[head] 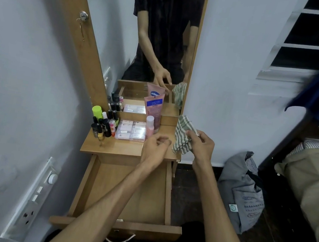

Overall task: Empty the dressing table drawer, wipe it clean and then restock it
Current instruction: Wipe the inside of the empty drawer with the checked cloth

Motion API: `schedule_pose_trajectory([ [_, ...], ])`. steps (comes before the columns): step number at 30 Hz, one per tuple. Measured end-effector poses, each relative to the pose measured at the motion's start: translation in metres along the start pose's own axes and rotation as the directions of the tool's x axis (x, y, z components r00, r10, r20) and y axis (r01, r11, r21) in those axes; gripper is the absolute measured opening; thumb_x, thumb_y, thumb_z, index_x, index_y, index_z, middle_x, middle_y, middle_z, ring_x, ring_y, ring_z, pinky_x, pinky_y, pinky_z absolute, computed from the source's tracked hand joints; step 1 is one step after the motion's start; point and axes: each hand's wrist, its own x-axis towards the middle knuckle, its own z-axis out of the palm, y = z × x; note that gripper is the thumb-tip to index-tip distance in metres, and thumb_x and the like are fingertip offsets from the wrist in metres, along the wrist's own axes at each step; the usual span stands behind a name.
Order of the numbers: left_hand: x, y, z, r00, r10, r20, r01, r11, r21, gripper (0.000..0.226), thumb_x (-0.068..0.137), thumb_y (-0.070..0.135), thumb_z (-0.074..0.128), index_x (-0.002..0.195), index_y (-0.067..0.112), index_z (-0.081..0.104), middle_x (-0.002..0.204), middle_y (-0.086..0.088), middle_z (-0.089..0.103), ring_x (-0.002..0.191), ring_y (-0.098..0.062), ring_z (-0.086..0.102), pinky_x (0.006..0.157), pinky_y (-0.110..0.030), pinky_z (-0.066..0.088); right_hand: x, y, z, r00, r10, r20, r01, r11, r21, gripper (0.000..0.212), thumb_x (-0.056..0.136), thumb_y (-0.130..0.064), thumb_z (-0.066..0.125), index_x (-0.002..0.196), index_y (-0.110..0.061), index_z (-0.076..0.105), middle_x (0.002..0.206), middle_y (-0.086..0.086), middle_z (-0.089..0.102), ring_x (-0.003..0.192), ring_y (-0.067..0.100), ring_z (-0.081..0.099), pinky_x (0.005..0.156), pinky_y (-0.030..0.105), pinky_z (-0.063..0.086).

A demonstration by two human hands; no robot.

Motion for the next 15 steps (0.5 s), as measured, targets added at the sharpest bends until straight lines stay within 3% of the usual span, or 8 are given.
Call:
schedule_pose_trajectory([
  [2,-0.008,0.006,0.001,0.992,-0.117,0.036,0.122,0.975,-0.188,0.021,0.1,0.031,0.057,0.114,0.018,0.066,0.112,-0.002,0.069,0.101,-0.021,0.069,0.087,-0.045,0.061,-0.015,-0.009,-0.009,0.996,0.029,0.079,-0.035,0.997,0.069,0.005,0.084,-0.009,0.076,0.086,-0.012,0.078,0.081,0.003,0.076,0.074,0.013,0.071,0.06,0.026,0.056],
  [4,-0.017,0.011,0.0,0.962,-0.236,0.137,0.272,0.88,-0.389,0.019,0.099,0.038,0.057,0.109,0.023,0.065,0.11,-0.007,0.072,0.097,-0.024,0.072,0.086,-0.048,0.061,-0.031,-0.014,-0.018,0.982,0.045,0.185,-0.067,0.991,0.115,0.006,0.082,-0.01,0.077,0.087,-0.013,0.078,0.088,0.008,0.076,0.079,0.017,0.071,0.064,0.029,0.059],
  [7,-0.031,0.012,-0.008,0.89,-0.311,0.332,0.455,0.621,-0.639,0.035,0.093,0.038,0.064,0.12,0.016,0.062,0.111,-0.013,0.073,0.102,-0.029,0.071,0.088,-0.048,0.06,-0.056,-0.011,-0.027,0.943,0.068,0.326,-0.127,0.978,0.164,0.011,0.078,-0.014,0.078,0.088,-0.013,0.076,0.091,0.012,0.073,0.081,0.023,0.069,0.069,0.033,0.058],
  [9,-0.039,0.01,-0.013,0.888,-0.259,0.381,0.46,0.475,-0.75,0.04,0.093,0.026,0.064,0.128,0.006,0.06,0.118,-0.018,0.071,0.106,-0.032,0.069,0.093,-0.047,0.057,-0.068,-0.002,-0.032,0.926,0.095,0.365,-0.151,0.98,0.127,0.017,0.075,-0.015,0.077,0.091,-0.011,0.073,0.093,0.014,0.071,0.085,0.026,0.067,0.073,0.036,0.056],
  [11,-0.049,0.005,-0.017,0.905,-0.27,0.328,0.422,0.486,-0.765,0.035,0.091,0.014,0.064,0.124,0.003,0.062,0.12,-0.019,0.072,0.104,-0.032,0.07,0.09,-0.044,0.058,-0.078,0.007,-0.035,0.915,0.131,0.382,-0.148,0.989,0.015,0.026,0.074,-0.019,0.077,0.099,-0.012,0.073,0.1,0.009,0.076,0.089,0.024,0.071,0.073,0.034,0.058],
  [15,-0.069,-0.013,-0.019,0.928,-0.298,0.225,0.372,0.689,-0.622,0.027,0.088,0.005,0.065,0.115,0.006,0.069,0.107,-0.02,0.075,0.088,-0.03,0.074,0.074,-0.038,0.062,-0.094,0.027,-0.038,0.84,0.281,0.463,-0.191,0.954,-0.231,0.042,0.077,-0.039,0.082,0.116,-0.026,0.074,0.114,0.002,0.077,0.105,0.021,0.074,0.089,0.04,0.058],
])
